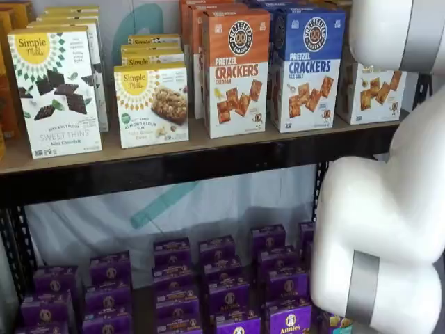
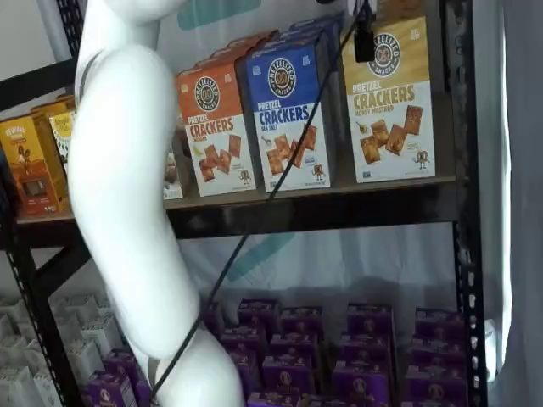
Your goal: Retrieve the yellow and white box located on the top shelf, the sixth one from the left
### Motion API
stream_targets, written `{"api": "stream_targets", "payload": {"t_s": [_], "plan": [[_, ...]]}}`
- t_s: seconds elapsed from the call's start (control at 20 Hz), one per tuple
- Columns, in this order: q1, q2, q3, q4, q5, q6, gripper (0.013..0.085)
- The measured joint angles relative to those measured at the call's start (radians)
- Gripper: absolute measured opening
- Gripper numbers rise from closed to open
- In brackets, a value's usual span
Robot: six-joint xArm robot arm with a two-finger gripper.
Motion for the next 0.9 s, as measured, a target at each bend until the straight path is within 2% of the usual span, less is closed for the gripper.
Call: {"api": "stream_targets", "payload": {"t_s": [0.35, 0.55, 0.9], "plan": [[0.01, 0.044, -0.07, -0.029, 0.067, 0.018, 0.085], [0.011, 0.056, -0.089, -0.034, 0.077, 0.02, 0.085], [0.041, 0.066, -0.107, -0.114, 0.091, 0.023, 0.085]]}}
